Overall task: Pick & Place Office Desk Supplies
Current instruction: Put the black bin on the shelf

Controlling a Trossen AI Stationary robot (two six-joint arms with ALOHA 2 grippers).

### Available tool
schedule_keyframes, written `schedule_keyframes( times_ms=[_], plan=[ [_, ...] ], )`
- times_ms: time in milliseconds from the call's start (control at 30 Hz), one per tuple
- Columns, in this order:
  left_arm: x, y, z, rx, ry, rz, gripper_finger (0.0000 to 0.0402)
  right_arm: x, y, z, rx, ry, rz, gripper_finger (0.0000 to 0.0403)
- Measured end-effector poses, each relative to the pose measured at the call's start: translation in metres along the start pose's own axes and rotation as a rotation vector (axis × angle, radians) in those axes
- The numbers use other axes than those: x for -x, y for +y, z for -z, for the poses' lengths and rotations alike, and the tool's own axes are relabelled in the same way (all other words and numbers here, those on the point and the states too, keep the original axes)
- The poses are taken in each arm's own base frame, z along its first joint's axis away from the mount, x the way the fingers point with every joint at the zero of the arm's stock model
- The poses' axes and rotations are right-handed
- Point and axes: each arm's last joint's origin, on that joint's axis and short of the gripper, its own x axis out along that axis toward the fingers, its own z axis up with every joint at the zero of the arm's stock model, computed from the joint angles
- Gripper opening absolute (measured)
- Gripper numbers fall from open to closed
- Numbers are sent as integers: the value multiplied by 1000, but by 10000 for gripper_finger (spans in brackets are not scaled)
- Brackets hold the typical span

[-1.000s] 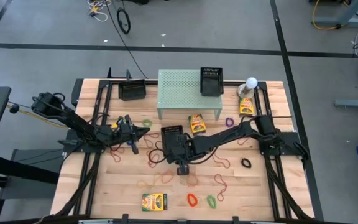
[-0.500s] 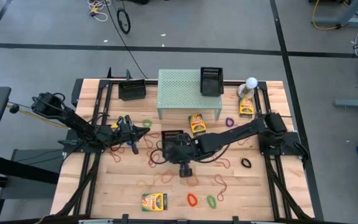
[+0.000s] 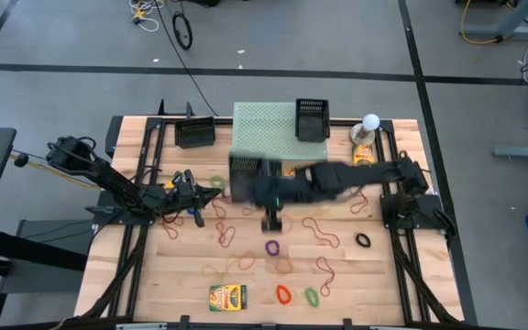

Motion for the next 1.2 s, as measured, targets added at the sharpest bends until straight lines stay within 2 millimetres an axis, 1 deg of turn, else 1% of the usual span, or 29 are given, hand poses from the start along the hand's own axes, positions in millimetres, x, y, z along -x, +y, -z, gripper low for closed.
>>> schedule_keyframes(
  times_ms=[133, 233, 333, 433, 533, 633, 867, 1200],
  plan=[
    [0, 0, 0, 1, 0, 0, 13, -15, -52, 8, -31, 65, 106, 11],
    [0, 0, 0, 0, 0, 0, 13, -26, -82, 17, -29, 106, 148, 11],
    [0, 0, 0, 1, 0, 0, 13, -41, -105, 31, -23, 165, 154, 11],
    [0, 0, 0, 1, 0, 0, 13, -54, -122, 44, -15, 214, 172, 11],
    [0, 0, 0, 1, 0, 0, 13, -64, -129, 56, -12, 262, 169, 11],
    [0, 0, 0, 1, 0, 0, 13, -72, -132, 62, -17, 274, 174, 11],
    [0, 0, 0, 1, 0, 0, 13, -84, -134, 74, 4, 310, 177, 11],
    [0, 0, 0, 1, -1, 0, 13, -85, -134, 74, 13, 308, 182, 11]
  ],
)
